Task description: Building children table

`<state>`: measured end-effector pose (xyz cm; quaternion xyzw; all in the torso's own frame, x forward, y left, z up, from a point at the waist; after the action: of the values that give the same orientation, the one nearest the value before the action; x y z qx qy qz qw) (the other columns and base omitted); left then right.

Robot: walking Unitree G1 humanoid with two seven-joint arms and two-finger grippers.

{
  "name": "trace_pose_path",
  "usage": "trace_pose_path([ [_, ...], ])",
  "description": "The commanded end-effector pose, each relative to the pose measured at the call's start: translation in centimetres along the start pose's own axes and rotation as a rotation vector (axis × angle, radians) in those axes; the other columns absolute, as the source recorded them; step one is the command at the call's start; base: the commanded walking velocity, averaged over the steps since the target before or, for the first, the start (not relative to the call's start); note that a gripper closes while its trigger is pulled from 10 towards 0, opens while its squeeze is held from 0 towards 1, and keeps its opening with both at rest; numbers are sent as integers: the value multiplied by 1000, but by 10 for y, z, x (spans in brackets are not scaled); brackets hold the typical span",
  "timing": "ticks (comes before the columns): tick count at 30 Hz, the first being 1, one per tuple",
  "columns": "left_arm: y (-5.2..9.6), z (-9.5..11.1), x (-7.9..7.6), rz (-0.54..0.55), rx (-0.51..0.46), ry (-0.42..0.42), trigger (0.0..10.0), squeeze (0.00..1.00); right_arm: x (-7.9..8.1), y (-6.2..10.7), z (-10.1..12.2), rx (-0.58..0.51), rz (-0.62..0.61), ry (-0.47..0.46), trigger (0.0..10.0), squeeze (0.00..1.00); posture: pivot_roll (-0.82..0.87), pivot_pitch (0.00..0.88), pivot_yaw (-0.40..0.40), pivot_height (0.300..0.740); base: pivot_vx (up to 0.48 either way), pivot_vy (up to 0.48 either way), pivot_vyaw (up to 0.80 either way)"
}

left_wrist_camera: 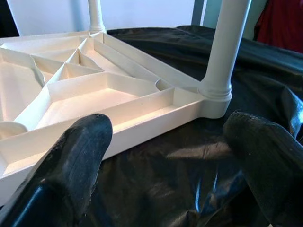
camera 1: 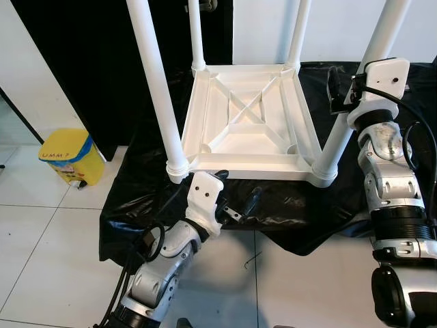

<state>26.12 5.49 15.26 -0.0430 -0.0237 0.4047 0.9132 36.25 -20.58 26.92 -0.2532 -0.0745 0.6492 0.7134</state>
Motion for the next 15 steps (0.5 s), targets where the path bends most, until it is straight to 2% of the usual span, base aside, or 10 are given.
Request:
trace_pose_path([
  [1, 1, -6, -2, -64, 40, -9, 10000, 0, -2, -4, 2, 0, 1, -5, 10000, 0, -133, 27, 12, 740, 0, 0, 0],
  [2, 2, -7, -2, -64, 44, -11, 10000, 0, -2, -4, 2, 1, 2, -5, 6157, 0, -133, 27, 12, 740, 0, 0, 0],
  [3, 2, -7, -2, -64, 46, -12, 10000, 0, -2, -4, 2, 2, 5, -7, 4157, 0, -131, 29, 11, 740, 0, 0, 0],
  [4, 3, -7, -2, -63, 47, -13, 10000, 0, -2, -3, 2, 3, 8, -8, 3529, 0, -130, 30, 11, 740, 0, 0, 0],
  [5, 3, -7, -2, -63, 47, -13, 10000, 0, -2, -3, 2, 3, 8, -8, 3529, 0, -130, 30, 11, 740, 0, 0, 0],
  [6, 2, -6, -1, -56, 47, -13, 10000, 0, -1, -3, 1, 5, 12, -13, 2627, 0, -129, 30, 11, 740, 0, 0, 0],
  [7, 1, -5, 0, -43, 45, -5, 10000, 0, -1, -3, 1, 8, 15, -18, 392, 0, -130, 31, 11, 740, 0, 0, 0],
  [10, -1, -4, 2, -27, 44, 10, 10000, 0, 0, -3, 0, 12, 21, -25, 0, 0, -129, 33, 10, 740, 0, 0, 0],
  [14, -1, -3, 3, -24, 51, 31, 10000, 0, 1, -2, -2, 25, 26, -44, 0, 0, -129, 37, 8, 740, 0, 0, 0],
  [15, -3, -5, 3, -13, 69, 47, 10000, 0, 1, -2, -4, 45, 21, -80, 4196, 0, -129, 39, 7, 740, 0, 0, 0],
])
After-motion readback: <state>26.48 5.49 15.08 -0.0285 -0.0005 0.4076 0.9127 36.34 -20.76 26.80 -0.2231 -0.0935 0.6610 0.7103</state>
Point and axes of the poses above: a point about 5 cm out from each wrist's last joint towards the gripper, its own y axis pointing back from the gripper into the wrist, its own z axis along the axis of the wrist's last joint, x = y × z, the point moved 1 cm from there along -y, pointing out of the wrist towards the gripper
